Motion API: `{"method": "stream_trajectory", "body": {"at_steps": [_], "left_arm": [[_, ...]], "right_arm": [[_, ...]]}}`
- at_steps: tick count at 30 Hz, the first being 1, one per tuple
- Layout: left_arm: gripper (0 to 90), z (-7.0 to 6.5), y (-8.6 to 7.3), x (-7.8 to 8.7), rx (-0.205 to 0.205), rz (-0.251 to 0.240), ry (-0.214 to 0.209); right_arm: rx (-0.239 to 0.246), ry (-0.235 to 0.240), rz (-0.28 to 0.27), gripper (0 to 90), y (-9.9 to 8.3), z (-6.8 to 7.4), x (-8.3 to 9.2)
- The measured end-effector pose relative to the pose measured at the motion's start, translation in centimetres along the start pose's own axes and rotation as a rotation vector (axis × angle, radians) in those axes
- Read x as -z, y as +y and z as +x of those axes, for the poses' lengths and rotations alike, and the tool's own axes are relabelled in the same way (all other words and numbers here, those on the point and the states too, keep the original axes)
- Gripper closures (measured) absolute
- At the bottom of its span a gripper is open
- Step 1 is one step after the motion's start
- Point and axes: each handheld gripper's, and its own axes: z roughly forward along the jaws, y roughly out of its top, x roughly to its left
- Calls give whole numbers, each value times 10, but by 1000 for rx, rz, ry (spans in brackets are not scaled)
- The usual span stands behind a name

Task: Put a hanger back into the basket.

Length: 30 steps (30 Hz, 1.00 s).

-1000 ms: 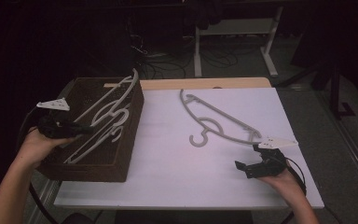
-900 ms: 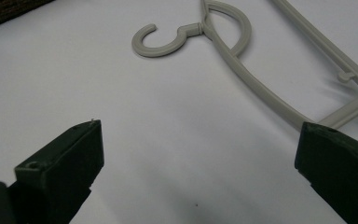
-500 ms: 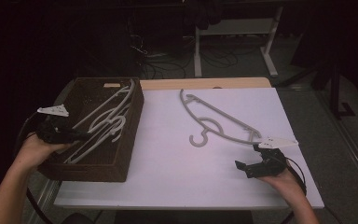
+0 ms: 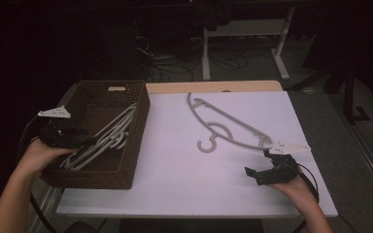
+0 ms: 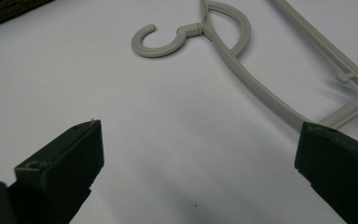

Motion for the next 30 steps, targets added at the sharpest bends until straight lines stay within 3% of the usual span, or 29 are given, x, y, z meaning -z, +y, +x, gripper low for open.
{"method": "stream_trajectory", "body": {"at_steps": [3, 11, 18, 24, 30], "left_arm": [[286, -6, 6, -1, -9, -20, -16], [221, -50, 39, -17, -72, -126, -125], [144, -88, 61, -38, -114, -176, -197], [126, -120, 76, -60, -152, -210, -235], [94, -147, 80, -81, -179, -202, -258]], "right_arm": [[0, 1, -1, 11, 0, 0, 0], [2, 3, -6, 11, 1, -1, 1], [8, 15, 1, 11, 4, 1, -2], [15, 18, 17, 11, 9, 5, -4], [25, 13, 32, 22, 21, 7, -8]]}}
